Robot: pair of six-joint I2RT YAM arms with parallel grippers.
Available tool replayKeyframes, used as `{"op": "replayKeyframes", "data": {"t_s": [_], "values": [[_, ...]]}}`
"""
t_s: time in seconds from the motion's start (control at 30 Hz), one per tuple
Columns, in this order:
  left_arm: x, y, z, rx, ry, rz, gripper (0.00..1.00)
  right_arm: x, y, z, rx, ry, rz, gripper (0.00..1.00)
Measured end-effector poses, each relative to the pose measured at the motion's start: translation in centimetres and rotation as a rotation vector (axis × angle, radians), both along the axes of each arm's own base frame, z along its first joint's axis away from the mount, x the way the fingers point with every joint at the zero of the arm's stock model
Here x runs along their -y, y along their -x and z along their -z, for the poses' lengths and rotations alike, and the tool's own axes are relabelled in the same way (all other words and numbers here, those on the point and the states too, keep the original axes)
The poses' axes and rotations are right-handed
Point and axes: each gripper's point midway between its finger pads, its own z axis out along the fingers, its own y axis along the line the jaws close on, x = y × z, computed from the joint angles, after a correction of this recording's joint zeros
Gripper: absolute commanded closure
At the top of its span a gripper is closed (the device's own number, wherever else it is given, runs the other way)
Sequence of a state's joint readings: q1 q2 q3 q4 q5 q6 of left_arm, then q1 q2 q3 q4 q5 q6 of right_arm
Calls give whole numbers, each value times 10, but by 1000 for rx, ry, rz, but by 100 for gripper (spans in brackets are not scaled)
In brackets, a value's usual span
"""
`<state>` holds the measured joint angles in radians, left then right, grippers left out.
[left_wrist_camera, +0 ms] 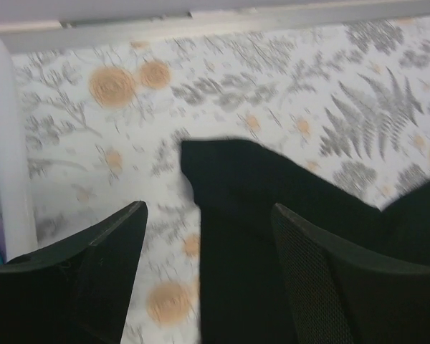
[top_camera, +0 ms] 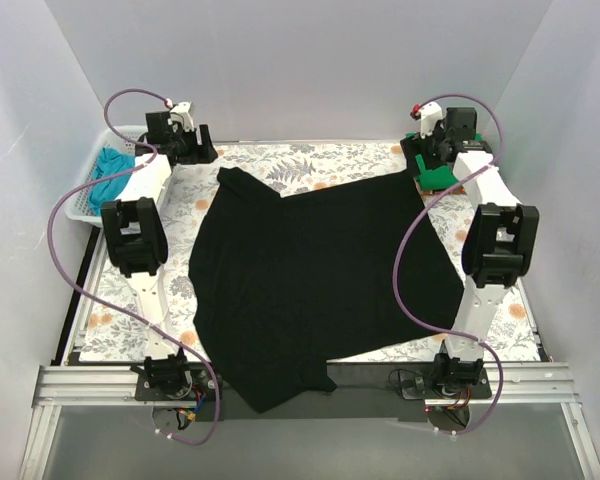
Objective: Fold and stack the t-shirts
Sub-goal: Flatten the tshirt out
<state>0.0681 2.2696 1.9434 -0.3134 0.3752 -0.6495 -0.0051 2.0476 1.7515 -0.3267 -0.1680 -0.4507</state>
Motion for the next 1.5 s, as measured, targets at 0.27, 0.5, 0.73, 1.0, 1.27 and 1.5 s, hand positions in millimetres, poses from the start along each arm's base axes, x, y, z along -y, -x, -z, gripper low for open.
{"op": "replayKeyframes", "data": {"t_s": [0.27,0.5,0.73,1.0,1.27,1.5], "values": [[26,156,-38,-180,52,115,34,-5,92,-66,-20,39,-96,2],[34,283,14,-445,46,164,35,7,199,34,-396,136,-168,3],[20,330,74,-658,-18,114,36,24,258,95,-631,226,-198,6],[-5,330,105,-736,-105,46,36,36,288,132,-776,296,-221,7],[-34,303,106,-722,-169,0,36,16,314,134,-783,397,-317,6],[-52,276,103,-695,-248,12,36,-12,351,131,-845,437,-456,5]]}}
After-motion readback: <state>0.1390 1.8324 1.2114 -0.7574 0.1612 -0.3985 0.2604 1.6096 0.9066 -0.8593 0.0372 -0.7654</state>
